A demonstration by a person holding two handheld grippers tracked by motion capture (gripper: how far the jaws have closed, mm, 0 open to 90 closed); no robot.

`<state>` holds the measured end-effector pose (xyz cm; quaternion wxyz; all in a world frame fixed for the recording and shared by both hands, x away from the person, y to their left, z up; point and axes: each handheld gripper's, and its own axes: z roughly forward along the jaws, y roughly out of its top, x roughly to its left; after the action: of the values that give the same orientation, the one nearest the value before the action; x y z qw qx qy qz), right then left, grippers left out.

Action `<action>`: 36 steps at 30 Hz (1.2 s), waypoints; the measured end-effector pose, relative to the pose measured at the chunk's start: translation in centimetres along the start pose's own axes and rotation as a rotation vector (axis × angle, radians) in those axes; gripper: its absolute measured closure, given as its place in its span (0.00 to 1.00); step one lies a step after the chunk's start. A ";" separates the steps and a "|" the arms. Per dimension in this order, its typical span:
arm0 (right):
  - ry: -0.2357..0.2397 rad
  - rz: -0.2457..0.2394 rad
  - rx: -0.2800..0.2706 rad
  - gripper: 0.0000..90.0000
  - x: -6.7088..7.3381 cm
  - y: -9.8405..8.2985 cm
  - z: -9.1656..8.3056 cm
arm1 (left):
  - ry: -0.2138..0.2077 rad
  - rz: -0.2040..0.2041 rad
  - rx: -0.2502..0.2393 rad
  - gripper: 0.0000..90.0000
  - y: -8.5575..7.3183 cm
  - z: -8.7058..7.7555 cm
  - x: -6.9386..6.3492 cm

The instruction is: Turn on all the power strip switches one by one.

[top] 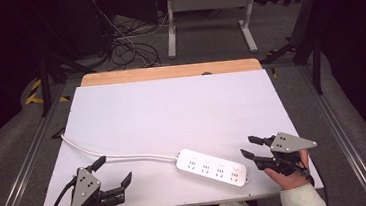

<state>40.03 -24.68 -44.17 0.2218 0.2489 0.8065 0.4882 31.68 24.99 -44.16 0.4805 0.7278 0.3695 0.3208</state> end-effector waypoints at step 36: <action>0.229 0.025 0.121 0.96 1.3 5.3 2.1 | 0.008 0.003 0.008 0.13 0.0 0.0 0.0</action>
<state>41.25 -20.32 -40.44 0.1066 0.2145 0.8513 0.4667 31.70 24.96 -44.18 0.4755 0.7292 0.3715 0.3229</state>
